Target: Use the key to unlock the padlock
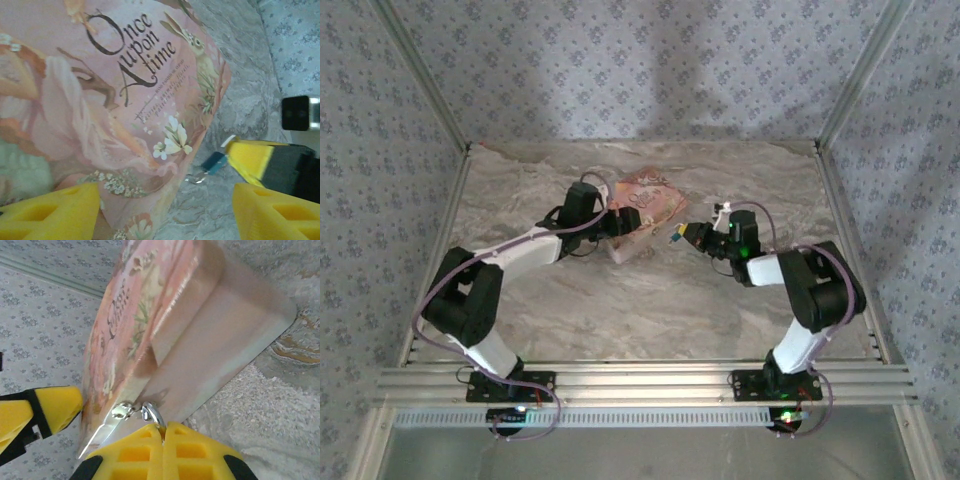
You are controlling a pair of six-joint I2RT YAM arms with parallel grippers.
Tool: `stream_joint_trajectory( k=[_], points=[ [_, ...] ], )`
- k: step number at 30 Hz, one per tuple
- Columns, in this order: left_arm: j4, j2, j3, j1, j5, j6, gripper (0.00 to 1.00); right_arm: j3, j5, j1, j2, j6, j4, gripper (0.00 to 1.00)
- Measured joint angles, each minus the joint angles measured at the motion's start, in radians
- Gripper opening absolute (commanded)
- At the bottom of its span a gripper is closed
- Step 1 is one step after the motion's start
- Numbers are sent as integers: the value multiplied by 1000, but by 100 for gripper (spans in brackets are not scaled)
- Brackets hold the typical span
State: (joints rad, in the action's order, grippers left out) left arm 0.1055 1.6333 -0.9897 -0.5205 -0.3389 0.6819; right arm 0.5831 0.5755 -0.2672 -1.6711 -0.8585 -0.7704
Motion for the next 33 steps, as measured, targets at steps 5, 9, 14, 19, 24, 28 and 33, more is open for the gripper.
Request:
stream_joint_trajectory(
  k=[5,9,14,19,24,28,33],
  points=[
    [-27,-84,33,31,4,-4,80,24,-23,1,224,187,311,0],
    [-31,-215,83,47,32,-19,84,110,-35,-6,349,333,613,0],
    [-24,-395,180,64,130,-52,93,233,-92,-73,410,462,978,0],
    [-11,-558,326,102,270,-60,97,276,-145,-161,420,518,1256,0],
    [-9,-653,408,147,365,-53,98,276,-175,-204,412,539,1423,0],
    [-23,-702,426,163,405,-52,98,269,-183,-229,359,559,1474,0],
    [-28,-719,428,167,418,-52,98,253,-175,-246,274,571,1466,0]
  ],
)
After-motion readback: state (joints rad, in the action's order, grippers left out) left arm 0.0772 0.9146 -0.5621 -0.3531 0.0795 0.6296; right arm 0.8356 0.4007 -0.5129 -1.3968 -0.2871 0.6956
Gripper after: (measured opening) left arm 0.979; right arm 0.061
